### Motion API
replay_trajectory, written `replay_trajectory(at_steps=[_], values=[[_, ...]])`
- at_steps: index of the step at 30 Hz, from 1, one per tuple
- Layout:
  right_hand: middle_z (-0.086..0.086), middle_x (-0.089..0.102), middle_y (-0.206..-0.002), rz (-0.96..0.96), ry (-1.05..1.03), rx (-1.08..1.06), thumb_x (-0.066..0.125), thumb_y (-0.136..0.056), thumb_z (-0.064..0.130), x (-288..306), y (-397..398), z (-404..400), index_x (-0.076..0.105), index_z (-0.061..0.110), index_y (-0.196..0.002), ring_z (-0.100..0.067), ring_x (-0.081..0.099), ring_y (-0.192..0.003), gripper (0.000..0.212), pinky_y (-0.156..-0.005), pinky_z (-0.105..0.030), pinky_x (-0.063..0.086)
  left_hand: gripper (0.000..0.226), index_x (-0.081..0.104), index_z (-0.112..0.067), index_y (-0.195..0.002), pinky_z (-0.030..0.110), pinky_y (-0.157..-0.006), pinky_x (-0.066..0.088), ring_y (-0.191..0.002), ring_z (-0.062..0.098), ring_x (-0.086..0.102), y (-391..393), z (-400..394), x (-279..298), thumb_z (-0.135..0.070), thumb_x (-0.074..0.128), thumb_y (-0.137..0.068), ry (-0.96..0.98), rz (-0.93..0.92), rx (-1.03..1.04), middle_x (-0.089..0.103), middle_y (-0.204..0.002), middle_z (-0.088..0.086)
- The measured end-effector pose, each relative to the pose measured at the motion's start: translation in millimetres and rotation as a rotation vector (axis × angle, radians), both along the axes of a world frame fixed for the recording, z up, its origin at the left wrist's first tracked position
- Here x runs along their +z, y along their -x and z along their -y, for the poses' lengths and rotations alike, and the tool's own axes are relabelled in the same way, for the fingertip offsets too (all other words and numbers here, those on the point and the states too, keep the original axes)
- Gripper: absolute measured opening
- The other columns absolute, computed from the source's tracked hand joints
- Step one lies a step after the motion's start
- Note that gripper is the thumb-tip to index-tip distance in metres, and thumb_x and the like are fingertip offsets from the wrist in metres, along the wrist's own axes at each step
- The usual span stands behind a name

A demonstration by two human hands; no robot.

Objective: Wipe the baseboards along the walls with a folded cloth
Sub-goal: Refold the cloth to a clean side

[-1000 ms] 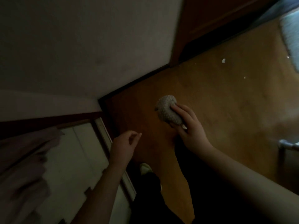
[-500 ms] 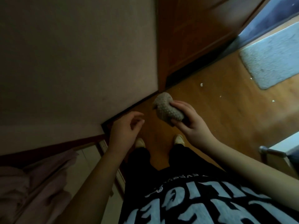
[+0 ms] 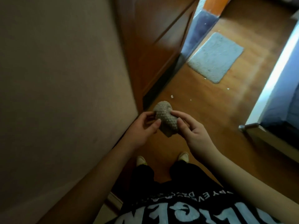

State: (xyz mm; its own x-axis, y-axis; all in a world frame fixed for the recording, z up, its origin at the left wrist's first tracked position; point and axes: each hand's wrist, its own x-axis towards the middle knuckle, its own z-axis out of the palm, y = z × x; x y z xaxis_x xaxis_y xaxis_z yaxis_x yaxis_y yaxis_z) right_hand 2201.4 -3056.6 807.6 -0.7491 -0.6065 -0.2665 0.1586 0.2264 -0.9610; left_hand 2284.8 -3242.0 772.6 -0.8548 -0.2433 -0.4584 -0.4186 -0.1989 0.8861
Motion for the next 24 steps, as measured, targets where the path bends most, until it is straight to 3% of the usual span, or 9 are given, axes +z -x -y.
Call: replay_trajectory(at_steps=[4,7,10,13,16,21,24], values=[[0.016,0.066,-0.122,0.026,0.012,-0.106,0.058,-0.098,0.023,8,2,-31,0.069,0.036,-0.114,-0.004,0.061,-0.114,0.023,-0.089,-0.024,0.054,0.061,0.067,-0.043,-0.107,0.036,-0.089,0.055,-0.112,0.015,0.066,19,-29,7,-0.063,0.087,-0.053,-0.201,0.000,-0.029,0.070,-0.116,-0.008],[0.013,0.067,-0.118,0.073,-0.001,-0.174,0.062,-0.095,0.028,9,4,-61,0.068,0.040,-0.111,-0.011,0.064,-0.109,0.021,-0.088,-0.034,0.056,0.066,0.064,-0.031,-0.121,0.040,-0.081,0.057,-0.112,0.027,0.066,34,-58,13,-0.039,0.088,-0.060,-0.443,0.052,-0.048,0.066,-0.126,0.005],[0.016,0.066,-0.116,0.131,0.055,-0.230,0.065,-0.089,0.033,12,8,-93,0.065,0.043,-0.112,-0.011,0.065,-0.109,0.025,-0.084,-0.031,0.058,0.068,0.061,-0.023,-0.122,0.040,-0.080,0.058,-0.110,0.027,0.067,47,-86,19,-0.031,0.086,-0.060,-0.449,0.076,-0.039,0.065,-0.126,0.009],[0.022,0.063,-0.116,0.080,0.063,-0.290,0.069,-0.089,0.027,16,15,-127,0.064,0.045,-0.113,-0.005,0.065,-0.105,0.030,-0.078,-0.023,0.057,0.046,0.067,-0.021,-0.108,0.040,-0.083,0.057,-0.109,0.027,0.068,58,-115,24,-0.023,0.083,-0.064,-0.374,0.061,-0.045,0.065,-0.124,0.012],[0.022,0.062,-0.119,0.083,0.105,-0.319,0.071,-0.088,0.015,16,20,-162,0.062,0.043,-0.117,-0.008,0.066,-0.107,0.041,-0.078,-0.024,0.057,0.023,0.068,-0.023,-0.089,0.038,-0.084,0.057,-0.106,0.025,0.068,68,-144,31,-0.017,0.079,-0.069,-0.219,-0.051,-0.149,0.071,-0.107,0.001],[0.026,0.060,-0.125,0.005,0.043,-0.292,0.078,-0.080,0.016,17,25,-206,0.054,0.046,-0.128,0.002,0.058,-0.118,0.062,-0.091,-0.021,0.053,0.029,0.055,-0.010,-0.097,0.031,-0.079,0.058,-0.106,0.017,0.067,76,-181,52,-0.011,0.074,-0.075,0.042,-0.217,-0.284,0.066,-0.108,-0.007],[0.030,0.059,-0.121,-0.053,-0.055,-0.281,0.080,-0.078,0.018,17,30,-226,0.050,0.047,-0.132,0.006,0.054,-0.119,0.068,-0.095,-0.024,0.051,0.044,0.055,-0.035,-0.105,0.032,-0.080,0.059,-0.103,0.016,0.067,79,-201,64,-0.016,0.076,-0.071,0.184,-0.250,-0.353,0.062,-0.107,-0.013]])
